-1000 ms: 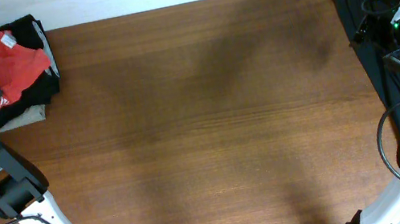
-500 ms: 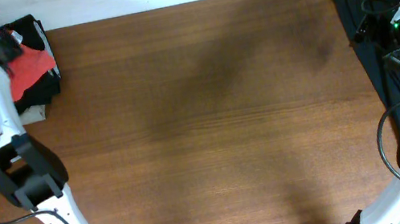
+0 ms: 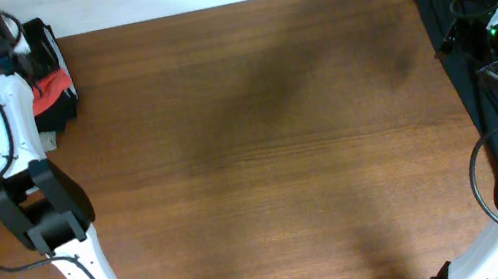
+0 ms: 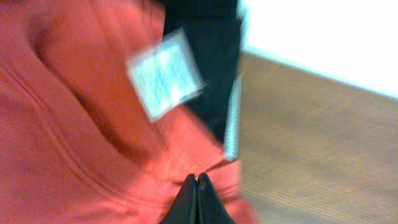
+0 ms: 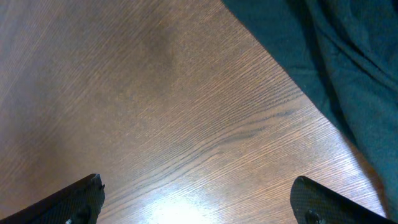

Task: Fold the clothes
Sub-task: 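Open the left gripper and lift it off the stacked shirt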

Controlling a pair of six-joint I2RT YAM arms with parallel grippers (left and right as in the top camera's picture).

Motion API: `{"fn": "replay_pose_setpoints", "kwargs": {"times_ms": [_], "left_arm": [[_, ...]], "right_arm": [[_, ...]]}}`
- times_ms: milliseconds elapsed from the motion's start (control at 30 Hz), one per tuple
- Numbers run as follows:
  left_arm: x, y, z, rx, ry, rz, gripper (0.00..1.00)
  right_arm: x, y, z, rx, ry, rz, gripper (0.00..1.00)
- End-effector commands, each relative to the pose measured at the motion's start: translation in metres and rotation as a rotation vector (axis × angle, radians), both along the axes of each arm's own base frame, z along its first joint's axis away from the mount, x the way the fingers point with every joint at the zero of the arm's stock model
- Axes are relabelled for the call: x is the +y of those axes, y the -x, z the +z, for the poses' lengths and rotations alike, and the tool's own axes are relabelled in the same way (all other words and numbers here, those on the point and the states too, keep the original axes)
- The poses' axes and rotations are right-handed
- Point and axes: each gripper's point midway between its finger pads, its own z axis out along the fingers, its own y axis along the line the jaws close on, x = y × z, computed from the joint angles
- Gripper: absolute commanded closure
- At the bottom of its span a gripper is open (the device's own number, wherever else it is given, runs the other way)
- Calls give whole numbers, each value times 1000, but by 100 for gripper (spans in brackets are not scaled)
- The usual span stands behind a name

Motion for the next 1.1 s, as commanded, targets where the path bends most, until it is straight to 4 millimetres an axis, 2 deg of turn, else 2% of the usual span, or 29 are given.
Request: {"fn": "replay_pose_setpoints", "kwargs": {"times_ms": [0,67,133,200,233,300,400,433,467,533,567,600,633,667,700,733,767,800,833,900,933,1000,1033,1067], "left_arm": [[30,-1,96,-181,-140,124,98],[51,-3,84,-174,-218,213,99],[57,-8,63,-147,-244,214,100],[63,-10,26,-96,-237,217,99],[67,-11,-4,-57,-232,219,99],[76,-6,-44,7,-226,231,99],[90,3,-78,64,-223,252,98],[92,5,-84,78,-218,253,96],[91,6,-82,81,-218,252,96],[87,2,-48,45,-226,245,96],[78,-3,-11,-6,-221,226,94],[70,-6,10,-39,-205,203,89],[50,-9,48,-102,-159,139,80],[33,-10,76,-149,-116,79,72],[5,-6,115,-208,-48,-18,57],[-17,1,144,-246,-1,-89,32],[-40,15,178,-283,48,-163,13],[-58,29,205,-312,84,-221,2],[-72,43,227,-332,109,-263,1],[-97,85,276,-368,152,-333,1],[-104,105,293,-375,158,-344,1],[-113,141,319,-374,157,-343,1],[-117,157,327,-370,159,-343,1],[-119,167,329,-360,163,-341,1]], "right_arm": [[-2,0,6,-14,14,5,1],[-2,0,6,-14,14,5,1],[-2,0,6,-14,14,5,1],[-2,0,6,-14,14,5,1],[-2,0,6,-14,14,5,1],[-2,0,6,-14,14,5,1],[-2,0,6,-14,14,5,1],[-2,0,6,-14,14,5,2],[-2,0,6,-14,14,5,1],[-2,0,6,-14,14,5,1],[-2,0,6,-14,14,5,1],[-2,0,6,-14,14,5,1],[-2,0,6,-14,14,5,1],[-2,0,6,-14,14,5,1],[-2,0,6,-14,14,5,1],[-2,0,6,-14,14,5,1],[-2,0,6,-14,14,5,1],[-2,0,6,-14,14,5,1],[-2,0,6,-14,14,5,1],[-2,0,6,-14,14,5,1],[-2,0,6,-14,14,4,1],[-6,-9,9,-54,28,2,1],[-7,-13,10,-70,35,2,1],[0,-14,11,-79,-12,-1,1]]}}
